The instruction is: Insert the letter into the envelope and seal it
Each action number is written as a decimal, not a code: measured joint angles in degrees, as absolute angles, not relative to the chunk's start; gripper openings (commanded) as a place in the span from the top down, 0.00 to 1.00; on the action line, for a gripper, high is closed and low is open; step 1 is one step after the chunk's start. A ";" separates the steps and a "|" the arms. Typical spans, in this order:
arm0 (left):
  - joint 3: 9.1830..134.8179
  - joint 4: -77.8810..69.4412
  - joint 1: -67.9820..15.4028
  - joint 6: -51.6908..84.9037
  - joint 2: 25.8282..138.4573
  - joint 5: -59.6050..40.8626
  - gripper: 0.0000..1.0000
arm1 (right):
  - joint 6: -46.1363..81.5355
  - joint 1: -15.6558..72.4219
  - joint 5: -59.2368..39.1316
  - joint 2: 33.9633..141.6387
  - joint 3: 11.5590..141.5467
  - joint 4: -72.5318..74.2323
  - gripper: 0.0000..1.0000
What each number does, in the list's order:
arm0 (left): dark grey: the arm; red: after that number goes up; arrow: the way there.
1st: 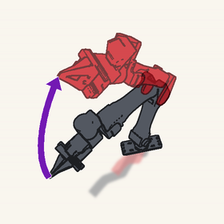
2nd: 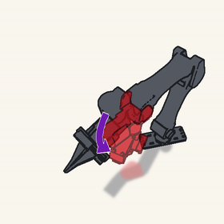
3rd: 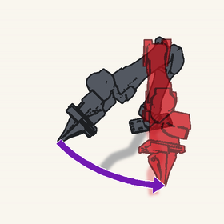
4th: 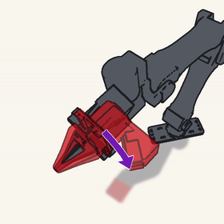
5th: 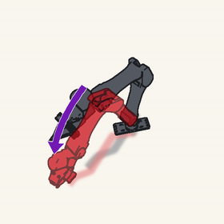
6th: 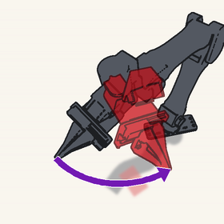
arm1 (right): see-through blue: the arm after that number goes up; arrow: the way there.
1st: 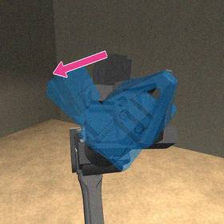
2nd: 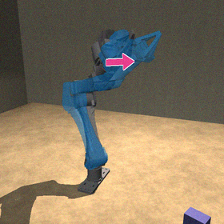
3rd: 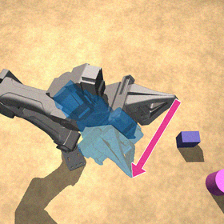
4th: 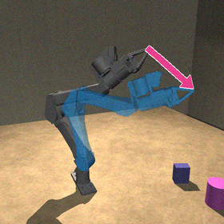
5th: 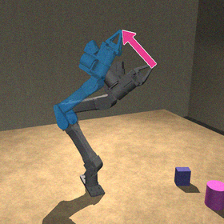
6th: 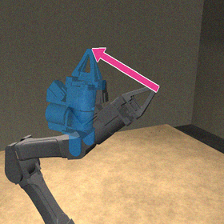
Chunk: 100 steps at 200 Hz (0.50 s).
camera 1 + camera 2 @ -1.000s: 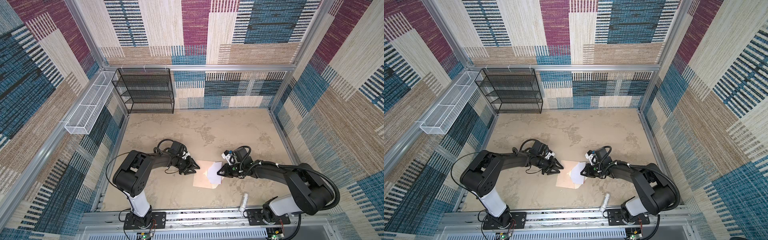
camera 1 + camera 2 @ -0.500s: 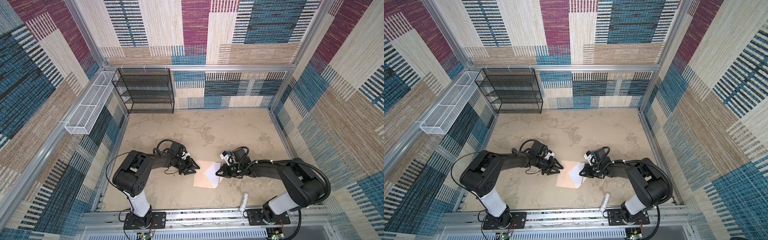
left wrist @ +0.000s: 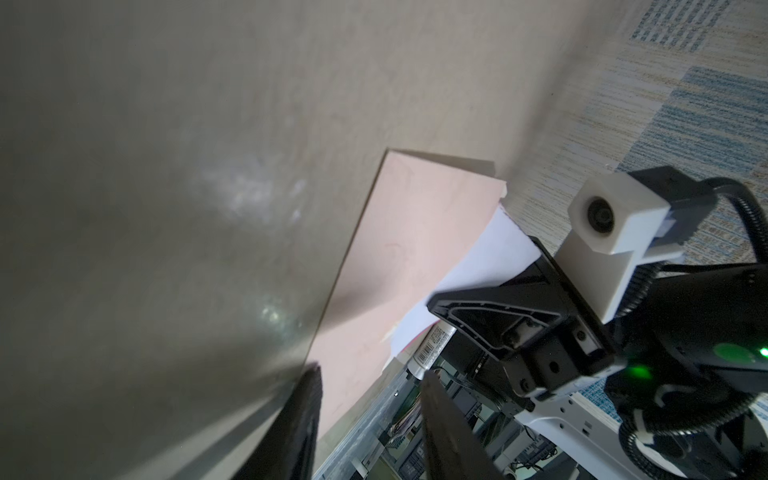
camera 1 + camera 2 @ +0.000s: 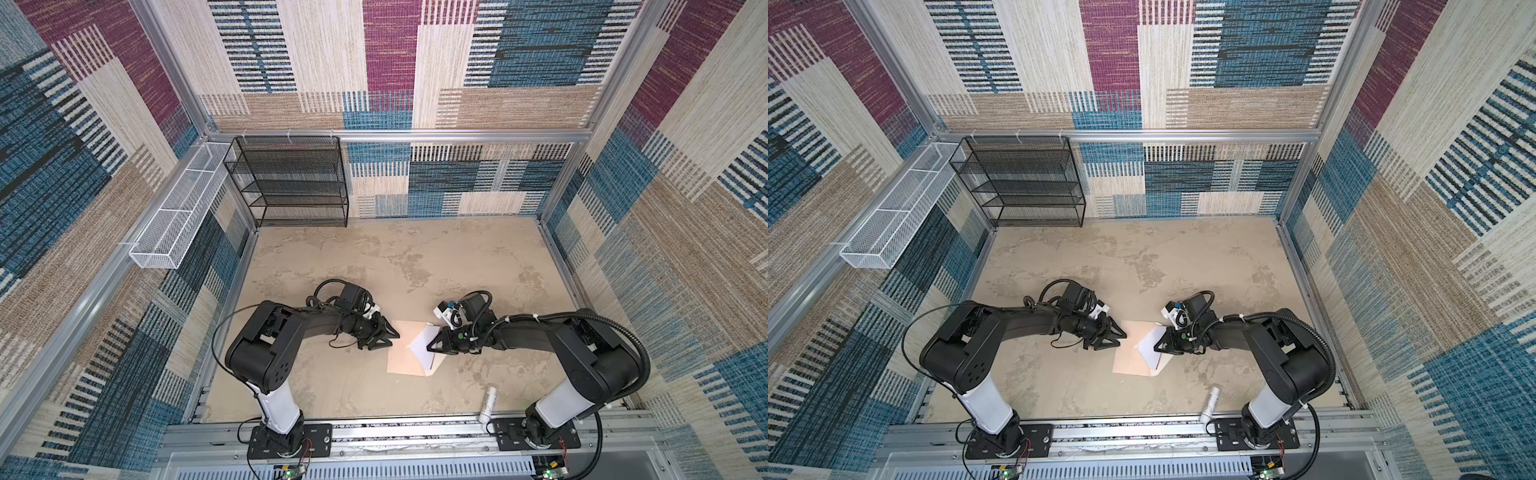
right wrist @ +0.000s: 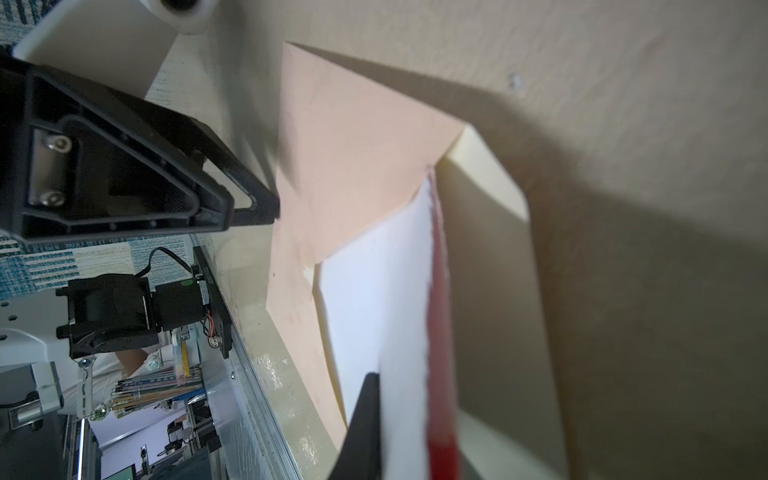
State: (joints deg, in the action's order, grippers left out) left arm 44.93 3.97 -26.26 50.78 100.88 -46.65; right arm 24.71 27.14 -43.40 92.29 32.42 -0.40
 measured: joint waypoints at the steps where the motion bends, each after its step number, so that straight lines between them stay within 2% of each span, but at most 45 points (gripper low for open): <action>1: 44.93 3.97 -26.24 50.78 100.88 -46.65 0.57 | 24.51 27.14 -43.44 92.29 32.42 -0.56 0.95; 100: 45.69 4.99 -25.98 50.59 101.27 -46.92 0.55 | 19.07 25.04 -48.03 95.81 35.27 -5.85 0.95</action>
State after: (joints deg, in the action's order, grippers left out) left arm 45.69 4.99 -25.98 50.59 101.27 -46.92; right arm 19.07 25.04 -48.03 95.81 35.27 -5.85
